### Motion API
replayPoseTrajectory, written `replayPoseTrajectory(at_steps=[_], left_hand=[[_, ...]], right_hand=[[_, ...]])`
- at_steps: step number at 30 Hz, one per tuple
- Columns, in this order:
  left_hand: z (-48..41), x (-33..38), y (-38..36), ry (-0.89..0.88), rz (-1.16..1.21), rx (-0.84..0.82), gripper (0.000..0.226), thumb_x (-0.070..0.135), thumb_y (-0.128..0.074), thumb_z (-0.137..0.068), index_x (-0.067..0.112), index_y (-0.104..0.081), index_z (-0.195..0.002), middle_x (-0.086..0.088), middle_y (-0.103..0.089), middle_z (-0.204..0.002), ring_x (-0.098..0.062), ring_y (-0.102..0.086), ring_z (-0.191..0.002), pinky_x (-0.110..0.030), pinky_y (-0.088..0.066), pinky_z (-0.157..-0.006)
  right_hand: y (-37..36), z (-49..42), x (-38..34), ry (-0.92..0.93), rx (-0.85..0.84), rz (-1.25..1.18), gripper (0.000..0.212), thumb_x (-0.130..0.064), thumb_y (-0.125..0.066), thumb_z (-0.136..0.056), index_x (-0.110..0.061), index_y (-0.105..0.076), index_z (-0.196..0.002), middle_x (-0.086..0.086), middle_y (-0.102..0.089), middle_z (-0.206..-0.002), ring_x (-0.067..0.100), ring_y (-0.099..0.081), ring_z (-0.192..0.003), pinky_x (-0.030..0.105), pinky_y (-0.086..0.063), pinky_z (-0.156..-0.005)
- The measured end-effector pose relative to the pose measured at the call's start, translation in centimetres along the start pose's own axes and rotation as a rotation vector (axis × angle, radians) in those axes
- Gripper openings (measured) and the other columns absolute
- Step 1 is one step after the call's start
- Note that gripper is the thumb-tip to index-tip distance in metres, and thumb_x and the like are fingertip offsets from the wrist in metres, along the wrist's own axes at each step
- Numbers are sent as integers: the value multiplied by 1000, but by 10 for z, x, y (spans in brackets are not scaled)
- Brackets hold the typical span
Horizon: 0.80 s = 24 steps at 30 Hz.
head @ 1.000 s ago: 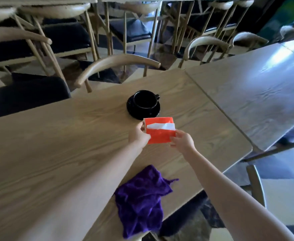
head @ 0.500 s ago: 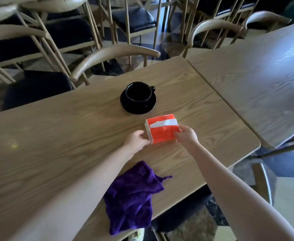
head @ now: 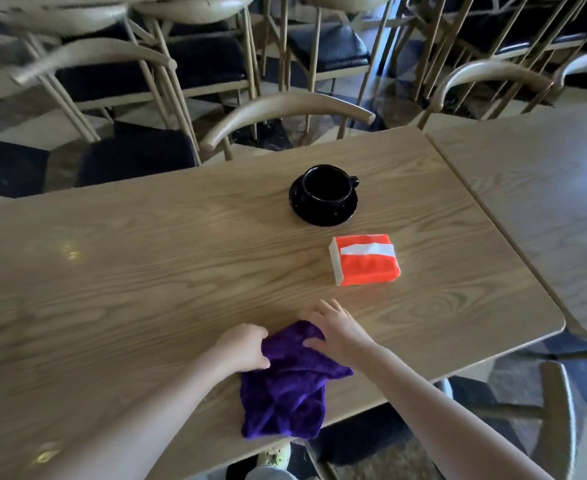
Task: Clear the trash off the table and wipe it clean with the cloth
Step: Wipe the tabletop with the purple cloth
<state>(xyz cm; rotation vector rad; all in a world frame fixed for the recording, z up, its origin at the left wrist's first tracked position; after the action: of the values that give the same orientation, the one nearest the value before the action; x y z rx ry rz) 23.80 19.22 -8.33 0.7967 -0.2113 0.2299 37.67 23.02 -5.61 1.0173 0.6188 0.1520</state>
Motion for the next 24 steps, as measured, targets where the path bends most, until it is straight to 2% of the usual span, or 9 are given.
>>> replayPoseTrajectory(at_steps=[3, 6, 8, 11, 15, 18, 20, 22, 24], left_hand=[[11, -14, 5, -71, 251, 78, 37, 25, -64, -80, 11, -60, -114, -5, -60, -116, -23, -55, -111, -29, -42, -92], [33, -36, 17, -95, 298, 392, 30, 12, -66, -76, 12, -61, -105, 2, -53, -97, -22, -57, -98, -29, -44, -87], [55, -29, 14, -229, 228, 575, 38, 8, -70, -67, 17, -59, -102, 3, -54, -93, -19, -57, -90, -27, -45, -84], [79, 17, -20, -522, 13, 549, 55, 25, -78, -52, 29, -54, -101, 8, -59, -94, -10, -57, -83, -19, -45, -72], [76, 37, -45, -535, -127, 569, 44, 34, -83, -46, 33, -60, -84, 14, -57, -85, -4, -53, -76, -18, -46, -60], [76, 33, -30, -517, 25, 654, 33, 19, -82, -53, 27, -55, -70, 11, -56, -79, -7, -48, -73, -21, -44, -55], [80, 33, -20, -569, 151, 652, 26, 11, -71, -63, 23, -51, -75, 8, -59, -82, -11, -50, -76, -27, -49, -61], [84, 26, -8, -568, 356, 658, 18, 8, -59, -72, 21, -55, -83, 10, -61, -87, -9, -50, -83, -19, -46, -73], [85, 12, 4, -457, 698, 612, 15, 7, -54, -81, 20, -59, -87, 9, -59, -87, -7, -54, -82, -13, -45, -75]], right_hand=[[1, -6, -8, -92, 31, 38, 54, -31, -65, -82, -17, -45, -129, 6, -40, -128, 26, -37, -119, 37, -37, -103], [8, -2, -2, -247, 115, -51, 52, -29, -66, -83, -10, -41, -125, 8, -41, -126, 28, -44, -118, 38, -43, -95], [3, 7, 6, -327, 109, -76, 52, -33, -62, -86, -8, -39, -125, 10, -45, -125, 29, -49, -117, 40, -46, -91], [-8, 23, 16, -401, 82, -126, 54, -36, -64, -83, -10, -40, -123, 10, -51, -121, 31, -52, -114, 42, -48, -91], [-19, 37, 25, -447, -10, -236, 56, -25, -67, -79, -14, -39, -126, 8, -59, -120, 29, -57, -107, 37, -49, -85], [-10, 46, 34, -503, 37, -388, 45, -17, -64, -82, -12, -45, -123, 7, -62, -108, 23, -58, -87, 30, -47, -69], [-3, 50, 38, -531, 80, -516, 42, -16, -63, -85, -10, -47, -123, 7, -57, -101, 22, -56, -84, 28, -46, -66], [1, 53, 37, -551, 98, -631, 41, -14, -61, -87, -9, -47, -125, 8, -55, -99, 24, -59, -80, 27, -48, -64], [-1, 54, 33, -578, 105, -809, 42, -8, -60, -87, -7, -45, -126, 7, -56, -87, 24, -58, -58, 25, -48, -47]])
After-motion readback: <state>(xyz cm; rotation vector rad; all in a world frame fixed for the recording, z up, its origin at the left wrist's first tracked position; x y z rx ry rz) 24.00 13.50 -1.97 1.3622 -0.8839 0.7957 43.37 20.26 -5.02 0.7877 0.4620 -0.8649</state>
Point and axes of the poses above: each hand's wrist, its own z-axis away from the middle knuckle, its own y-axis out of the back of the hand, x = y × z, the point moved 9 cm from there along -z, towards the middle knuckle
